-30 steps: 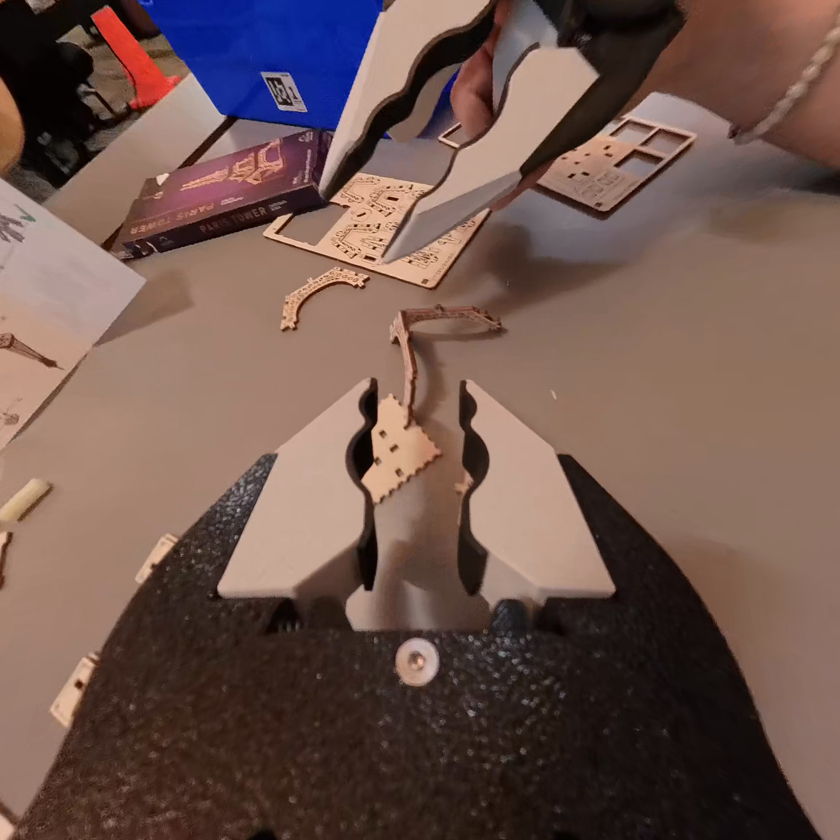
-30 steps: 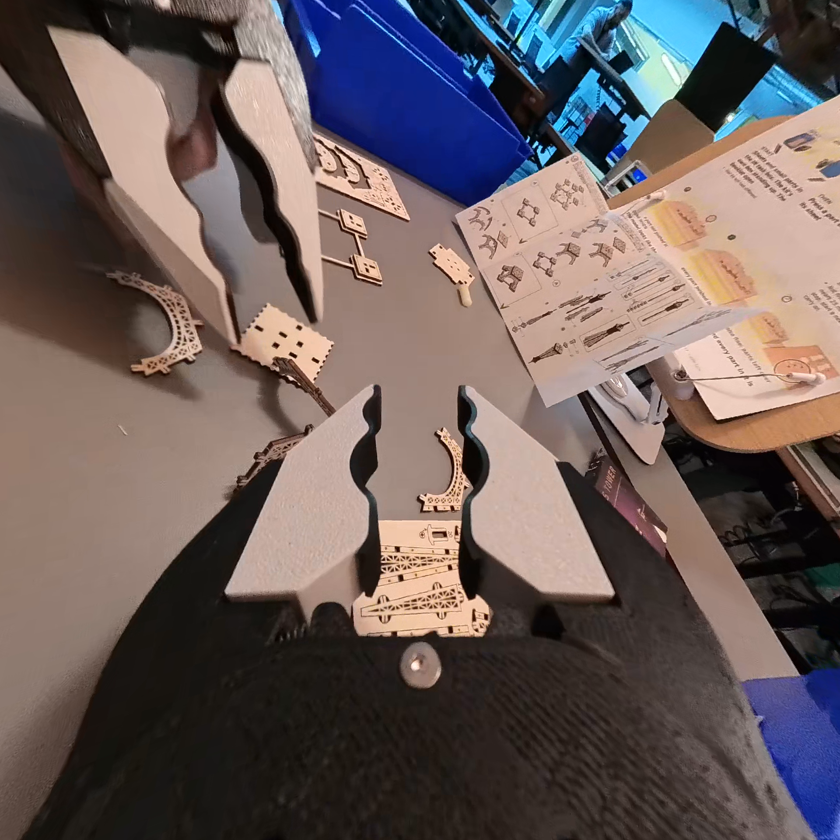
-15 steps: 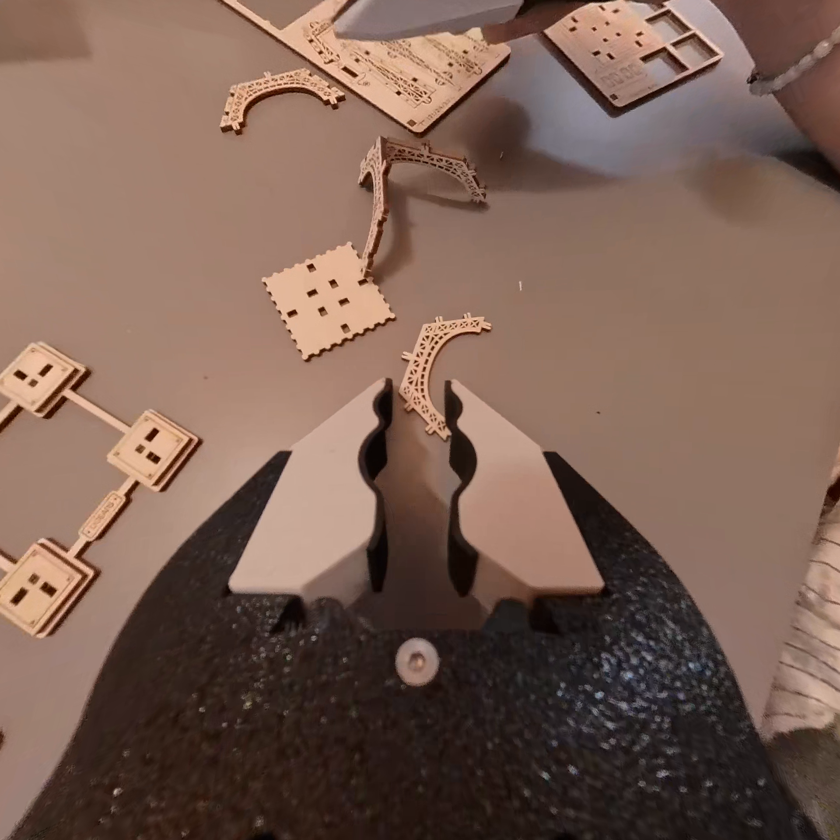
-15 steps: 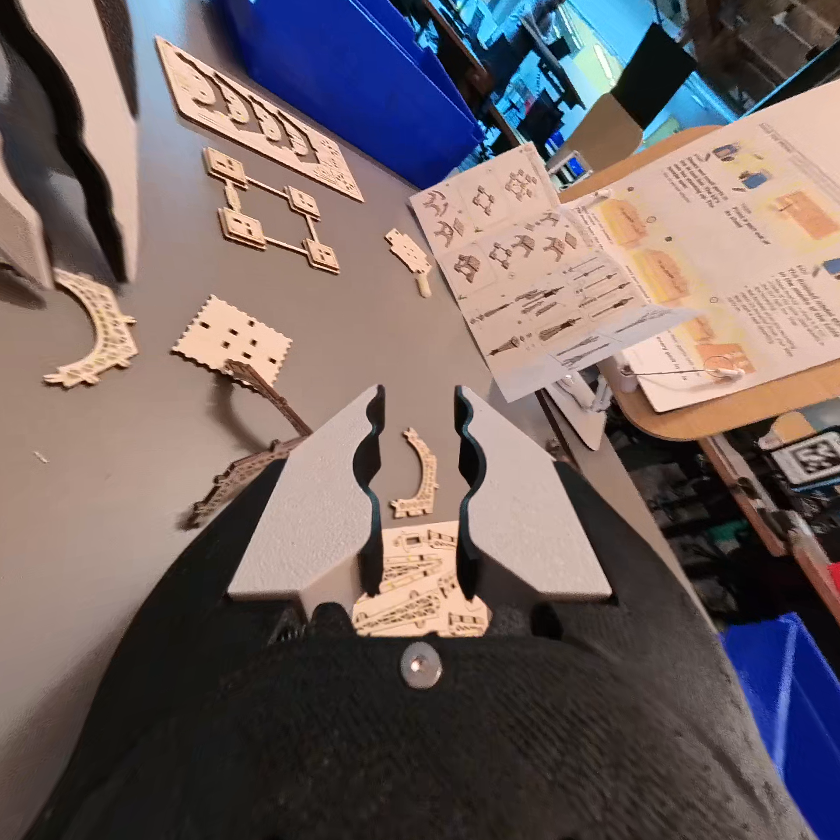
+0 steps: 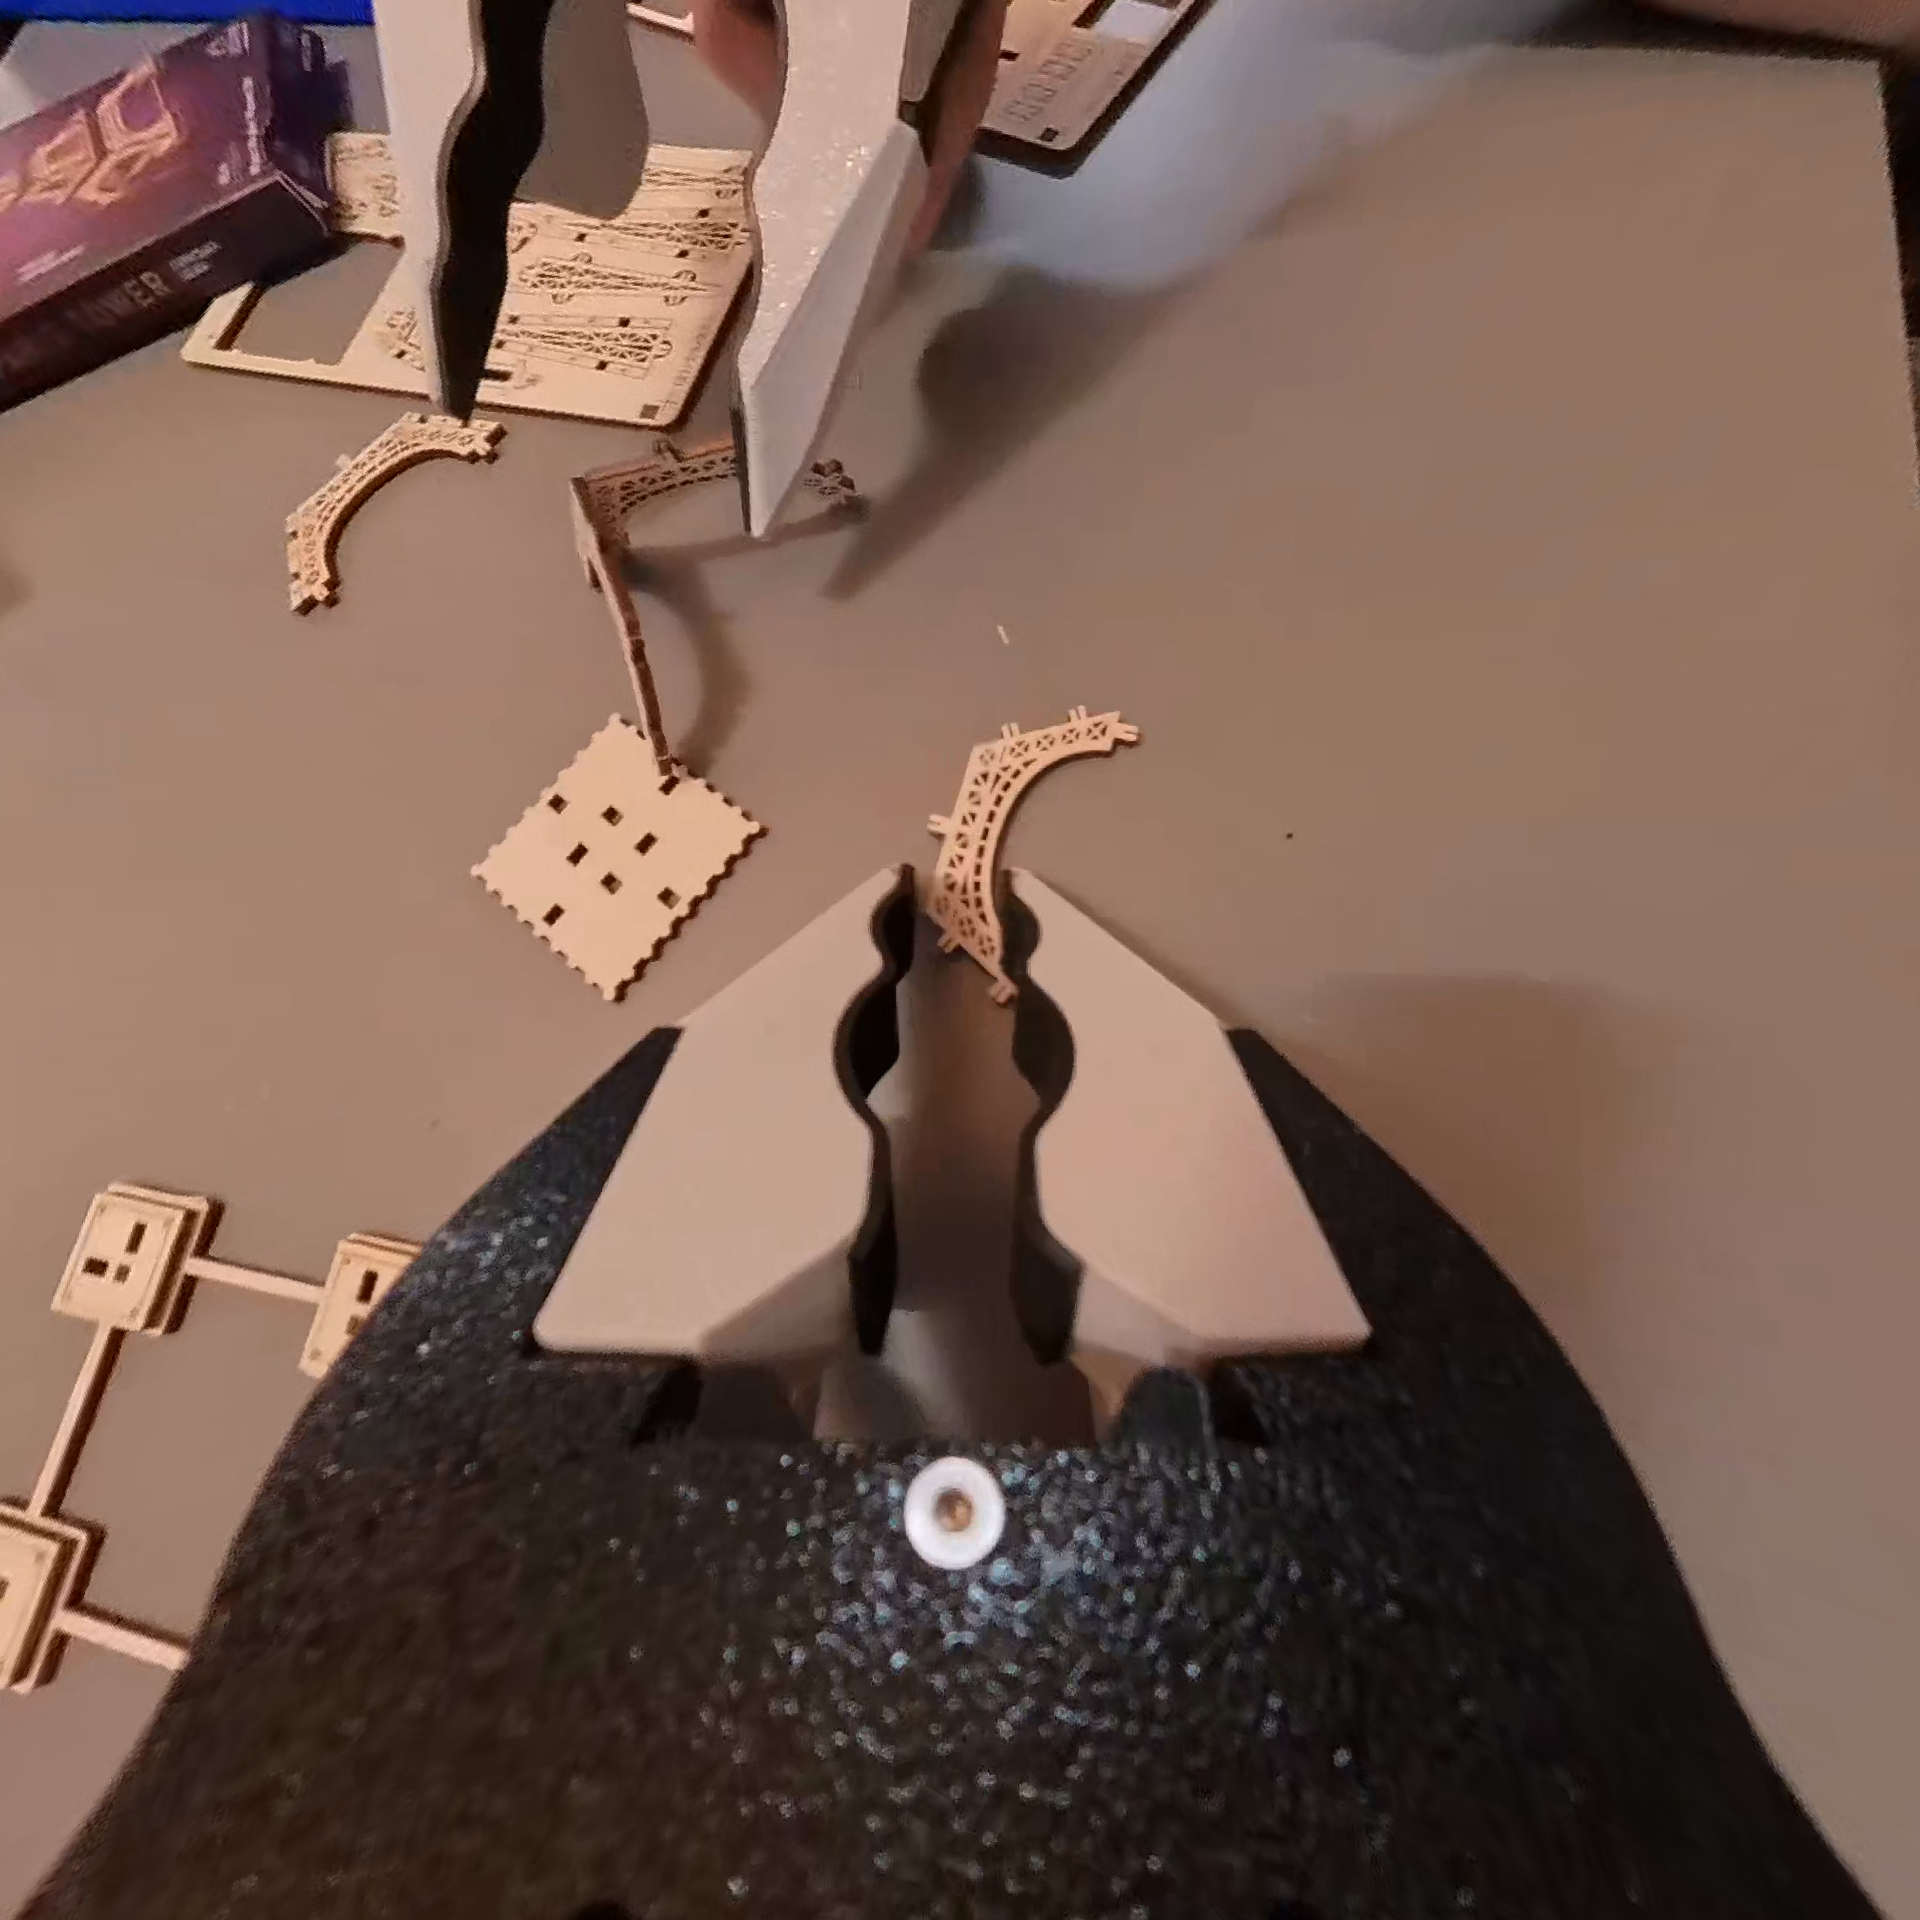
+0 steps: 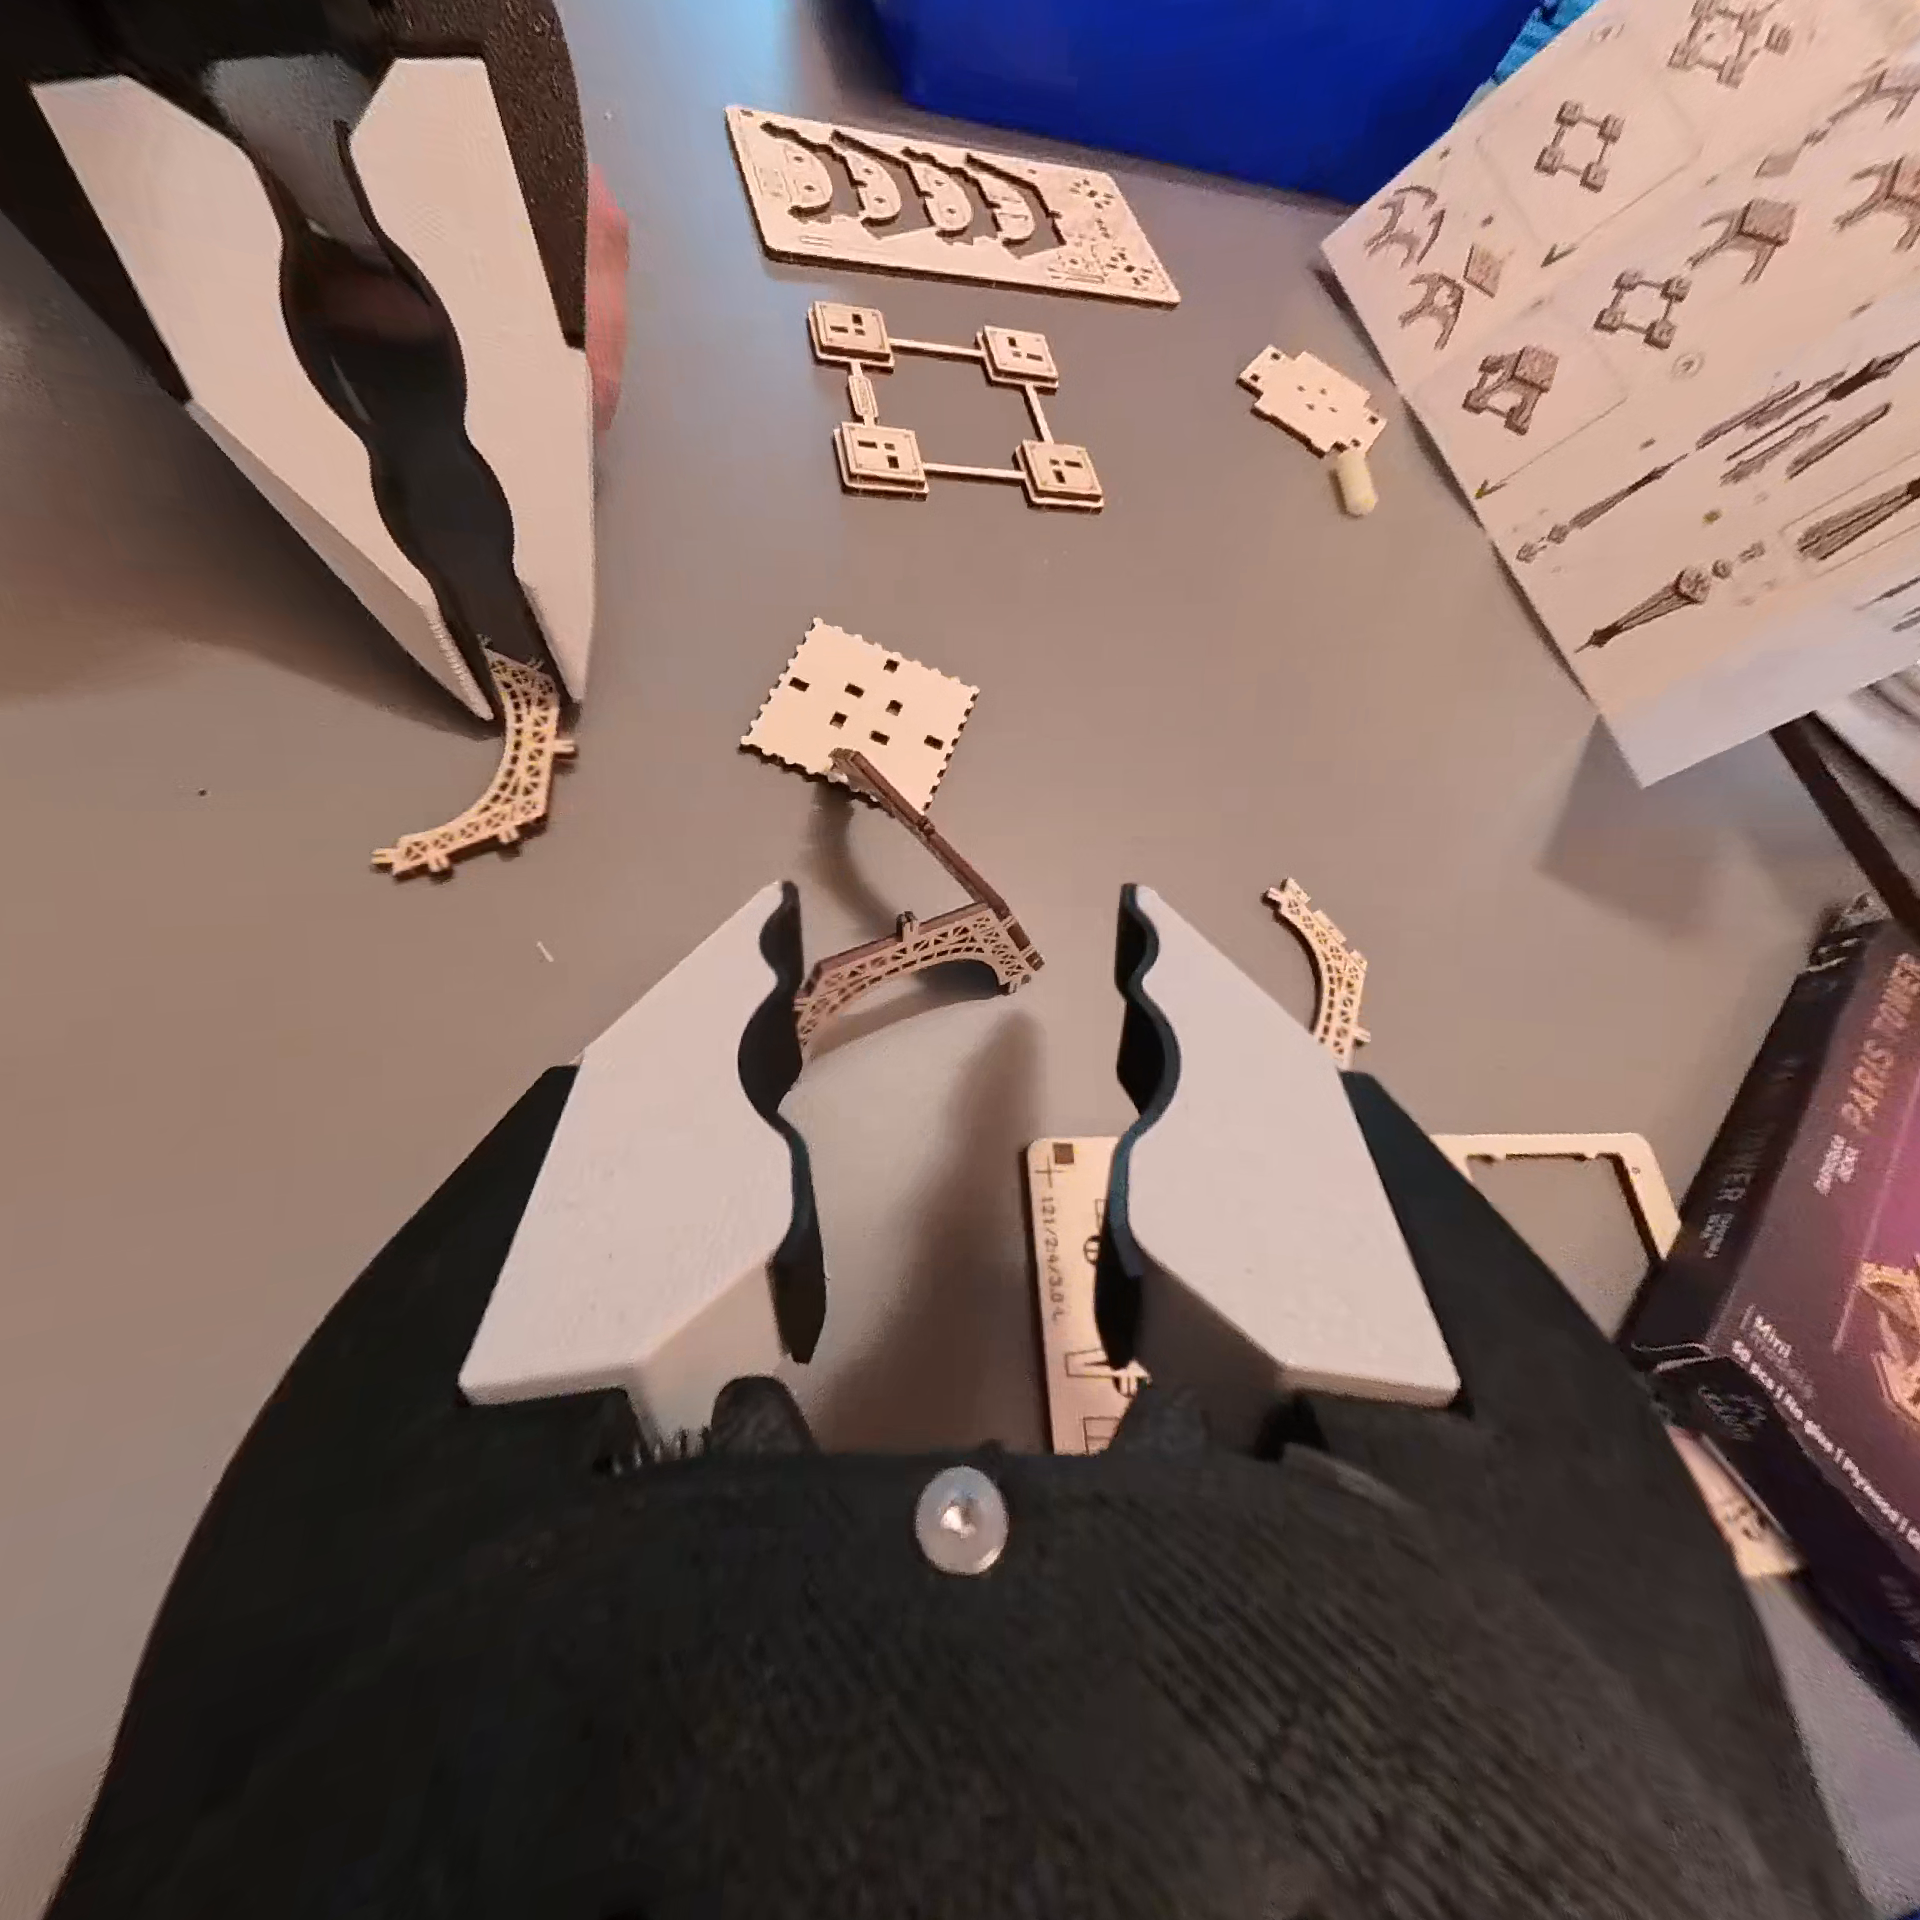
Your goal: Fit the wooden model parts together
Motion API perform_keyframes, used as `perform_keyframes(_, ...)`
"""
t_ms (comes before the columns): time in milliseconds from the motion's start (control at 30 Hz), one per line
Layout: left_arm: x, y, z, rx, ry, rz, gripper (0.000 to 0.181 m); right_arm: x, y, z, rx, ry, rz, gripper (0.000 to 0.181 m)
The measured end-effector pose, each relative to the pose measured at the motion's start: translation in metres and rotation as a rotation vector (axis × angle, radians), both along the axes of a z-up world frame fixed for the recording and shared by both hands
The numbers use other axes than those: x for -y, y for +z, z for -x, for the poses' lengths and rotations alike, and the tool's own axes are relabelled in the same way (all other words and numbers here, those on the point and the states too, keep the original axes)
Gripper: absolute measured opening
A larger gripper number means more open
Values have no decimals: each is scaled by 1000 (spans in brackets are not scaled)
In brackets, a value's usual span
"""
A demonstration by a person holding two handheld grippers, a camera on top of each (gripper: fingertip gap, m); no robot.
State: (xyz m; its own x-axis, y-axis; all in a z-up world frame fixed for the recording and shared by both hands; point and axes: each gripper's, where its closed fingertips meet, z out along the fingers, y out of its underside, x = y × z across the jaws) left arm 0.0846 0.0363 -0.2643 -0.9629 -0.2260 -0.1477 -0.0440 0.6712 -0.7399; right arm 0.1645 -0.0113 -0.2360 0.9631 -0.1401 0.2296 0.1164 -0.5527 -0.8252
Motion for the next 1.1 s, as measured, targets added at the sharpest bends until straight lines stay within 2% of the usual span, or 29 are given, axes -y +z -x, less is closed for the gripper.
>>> perform_keyframes(67, 1, 10, -4, -15, 22, 45, 40, -1, -1, 2, -13, -1, 8, 57)
perform_keyframes(167, 12, 44, -30, 11, 148, 233, 31, -1, -4, 3, -15, -17, 22, 53)
perform_keyframes(200, 14, 48, -40, 15, 198, 251, 29, -2, -3, 4, -10, -24, 15, 48)
perform_keyframes(333, 22, 35, -65, 115, 280, 95, 32, 3, 8, 1, 86, -126, -36, 40)
perform_keyframes(433, 33, 24, -65, 147, 270, 11, 27, 7, 8, 5, 161, -147, -19, 39)
perform_keyframes(533, 37, 12, -67, 182, 271, -63, 18, 4, 4, 12, 143, -115, -9, 32)
perform_keyframes(633, 36, 14, -70, 222, 295, -67, 0, 3, 1, 13, 154, -103, 12, 19)
perform_keyframes(700, 35, 14, -70, 228, 297, -75, 0, 3, -2, 12, 173, -100, 29, 13)
perform_keyframes(1100, 37, 15, -71, 260, 302, -83, 0, 7, 0, 8, 175, -118, 20, 16)
